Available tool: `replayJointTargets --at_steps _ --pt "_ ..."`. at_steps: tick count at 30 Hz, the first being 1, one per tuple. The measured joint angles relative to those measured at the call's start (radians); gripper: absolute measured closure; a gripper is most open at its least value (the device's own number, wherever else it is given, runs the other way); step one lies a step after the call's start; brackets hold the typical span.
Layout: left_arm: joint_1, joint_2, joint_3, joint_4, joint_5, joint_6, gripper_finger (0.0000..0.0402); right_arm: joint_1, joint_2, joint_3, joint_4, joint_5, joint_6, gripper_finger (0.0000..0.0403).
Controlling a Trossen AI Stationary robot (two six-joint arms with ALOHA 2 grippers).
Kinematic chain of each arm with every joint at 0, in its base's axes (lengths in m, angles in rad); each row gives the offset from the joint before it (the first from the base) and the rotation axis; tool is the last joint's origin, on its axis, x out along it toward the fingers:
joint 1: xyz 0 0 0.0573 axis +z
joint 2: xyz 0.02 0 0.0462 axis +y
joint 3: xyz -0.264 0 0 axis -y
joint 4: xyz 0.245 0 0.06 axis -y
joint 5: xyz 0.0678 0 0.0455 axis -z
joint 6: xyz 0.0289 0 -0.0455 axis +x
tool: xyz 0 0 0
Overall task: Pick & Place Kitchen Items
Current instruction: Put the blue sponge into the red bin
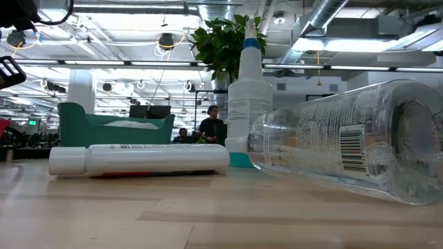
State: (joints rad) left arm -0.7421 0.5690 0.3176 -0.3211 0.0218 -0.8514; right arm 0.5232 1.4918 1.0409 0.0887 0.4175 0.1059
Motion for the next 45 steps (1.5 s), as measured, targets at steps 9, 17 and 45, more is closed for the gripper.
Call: replayJointTargets --at_steps 9,17,45 --pt "-0.049 0.0 0.0 -0.016 -0.045 -0.028 0.0391 0.0 0.0 0.0 0.0 0.0 0.0 0.0171" --pt "-0.049 0.0 0.0 -0.061 -0.081 -0.029 0.0391 0.0 0.0 0.0 0.0 -0.001 0.0 0.017" --pt "-0.049 0.0 0.0 -0.061 -0.077 -0.014 0.0295 0.0 0.0 0.0 0.0 -0.001 0.0 0.0171"
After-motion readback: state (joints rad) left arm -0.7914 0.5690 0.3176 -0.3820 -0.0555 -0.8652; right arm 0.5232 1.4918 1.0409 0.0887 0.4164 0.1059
